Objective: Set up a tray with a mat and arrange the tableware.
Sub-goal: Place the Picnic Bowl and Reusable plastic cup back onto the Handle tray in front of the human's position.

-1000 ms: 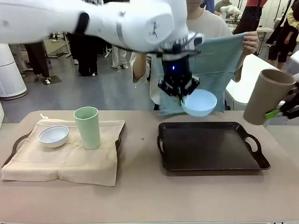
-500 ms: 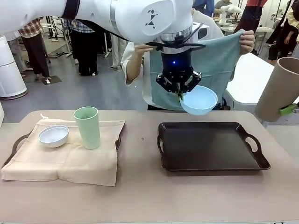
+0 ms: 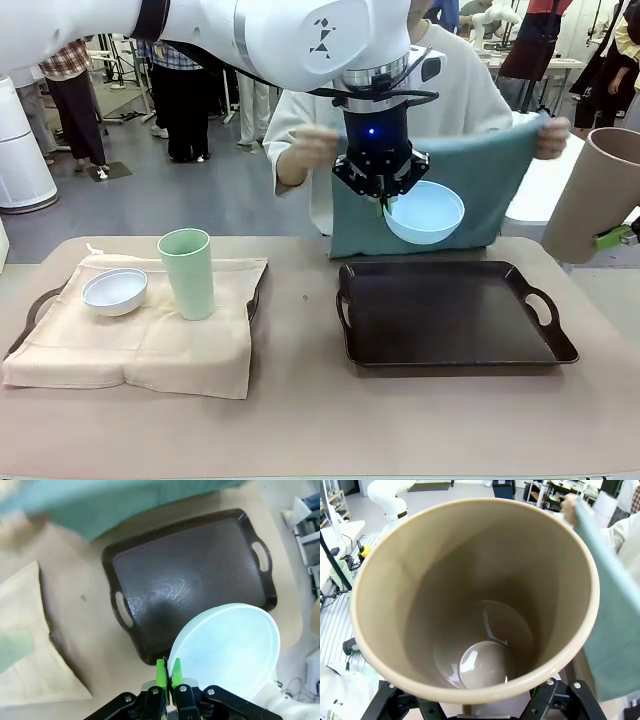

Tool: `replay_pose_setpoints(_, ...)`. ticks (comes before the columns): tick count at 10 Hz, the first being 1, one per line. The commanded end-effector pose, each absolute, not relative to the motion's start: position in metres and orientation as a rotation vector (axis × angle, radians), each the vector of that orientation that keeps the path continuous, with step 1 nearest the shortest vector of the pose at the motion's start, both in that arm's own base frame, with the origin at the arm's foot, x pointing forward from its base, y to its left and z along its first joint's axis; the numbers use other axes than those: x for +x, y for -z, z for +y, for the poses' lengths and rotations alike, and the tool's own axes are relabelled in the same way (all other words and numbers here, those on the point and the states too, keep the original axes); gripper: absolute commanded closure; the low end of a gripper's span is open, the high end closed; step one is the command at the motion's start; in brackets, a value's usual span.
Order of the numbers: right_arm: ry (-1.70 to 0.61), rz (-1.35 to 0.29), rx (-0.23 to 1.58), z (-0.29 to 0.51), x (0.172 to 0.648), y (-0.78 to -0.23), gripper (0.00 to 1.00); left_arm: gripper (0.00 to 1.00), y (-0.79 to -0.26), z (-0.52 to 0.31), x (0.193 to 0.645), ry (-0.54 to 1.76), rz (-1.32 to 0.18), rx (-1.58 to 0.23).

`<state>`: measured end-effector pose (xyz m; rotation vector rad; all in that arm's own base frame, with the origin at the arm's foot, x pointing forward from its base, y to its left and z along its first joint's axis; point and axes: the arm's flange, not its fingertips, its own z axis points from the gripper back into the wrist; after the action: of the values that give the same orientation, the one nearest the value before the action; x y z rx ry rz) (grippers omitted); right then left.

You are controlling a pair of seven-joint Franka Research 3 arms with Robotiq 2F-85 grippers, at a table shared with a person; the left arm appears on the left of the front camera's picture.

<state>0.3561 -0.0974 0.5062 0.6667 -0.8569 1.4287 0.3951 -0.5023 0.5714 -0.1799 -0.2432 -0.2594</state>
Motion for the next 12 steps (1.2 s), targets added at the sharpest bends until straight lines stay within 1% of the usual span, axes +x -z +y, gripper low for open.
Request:
replay_pose_setpoints(1,-1.437,-0.871,0.660,-0.0996,0.3595,-0.5069,1.00,1.00,-0.5736,-0.5027,0.3966,0.273,-0.244,-0.192)
replay_pose_setpoints(12,-1.437,-0.871,0.660,-0.0996,0.3595,-0.5069,1.00,1.00,-0.5736,-0.5027,0.3966,0.273,-0.244,-0.192)
